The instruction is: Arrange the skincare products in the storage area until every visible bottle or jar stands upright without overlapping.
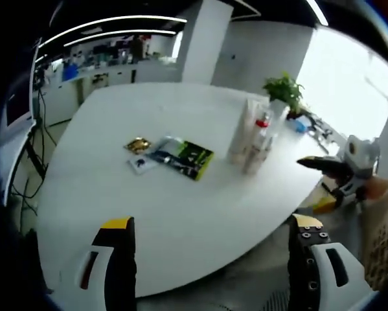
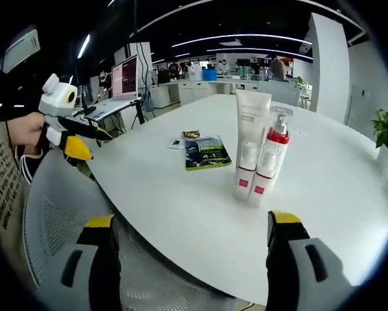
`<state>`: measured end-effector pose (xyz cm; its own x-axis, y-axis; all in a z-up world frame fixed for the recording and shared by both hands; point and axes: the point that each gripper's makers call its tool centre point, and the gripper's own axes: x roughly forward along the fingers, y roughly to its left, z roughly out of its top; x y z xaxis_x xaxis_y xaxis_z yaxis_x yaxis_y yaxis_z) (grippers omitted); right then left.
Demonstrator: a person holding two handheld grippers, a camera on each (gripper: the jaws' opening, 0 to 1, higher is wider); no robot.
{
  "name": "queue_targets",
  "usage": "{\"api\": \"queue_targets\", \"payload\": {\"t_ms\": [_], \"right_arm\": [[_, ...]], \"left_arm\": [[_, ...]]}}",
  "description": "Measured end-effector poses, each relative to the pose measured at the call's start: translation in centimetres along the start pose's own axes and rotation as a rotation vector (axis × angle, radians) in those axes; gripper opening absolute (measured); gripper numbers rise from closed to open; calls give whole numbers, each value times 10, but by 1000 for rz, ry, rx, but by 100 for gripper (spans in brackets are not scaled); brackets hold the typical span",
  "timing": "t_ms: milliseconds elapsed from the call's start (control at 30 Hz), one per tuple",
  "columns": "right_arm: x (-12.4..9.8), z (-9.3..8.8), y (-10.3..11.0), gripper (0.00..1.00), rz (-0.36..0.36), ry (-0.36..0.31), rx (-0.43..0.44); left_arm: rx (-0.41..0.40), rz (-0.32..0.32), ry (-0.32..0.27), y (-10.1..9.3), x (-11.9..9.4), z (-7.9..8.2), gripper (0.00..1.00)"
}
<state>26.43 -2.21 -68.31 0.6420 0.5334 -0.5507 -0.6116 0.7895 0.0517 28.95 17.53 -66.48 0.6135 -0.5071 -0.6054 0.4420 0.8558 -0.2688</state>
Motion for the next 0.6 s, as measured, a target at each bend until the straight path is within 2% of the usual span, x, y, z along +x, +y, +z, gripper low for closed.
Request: {"api": "queue_targets", "payload": {"t_ms": [200, 300, 400, 500, 600], "right_arm": [[0, -2, -1, 95, 0, 7, -2], [0, -2, -1, 95, 2, 9, 4], [0, -3, -2, 95, 0, 9, 14], [0, -2, -3, 95, -2, 8, 23], [0, -2, -3, 95, -2, 9, 29]], "left_arm": [[-28, 34, -8, 0, 32, 20, 97], [-58, 56, 3, 2, 44, 23, 97], [-123, 76, 9, 3, 59, 27, 97], [-170, 120, 33, 10, 77, 26, 97], [-182, 144, 41, 11, 90, 30, 97]]}}
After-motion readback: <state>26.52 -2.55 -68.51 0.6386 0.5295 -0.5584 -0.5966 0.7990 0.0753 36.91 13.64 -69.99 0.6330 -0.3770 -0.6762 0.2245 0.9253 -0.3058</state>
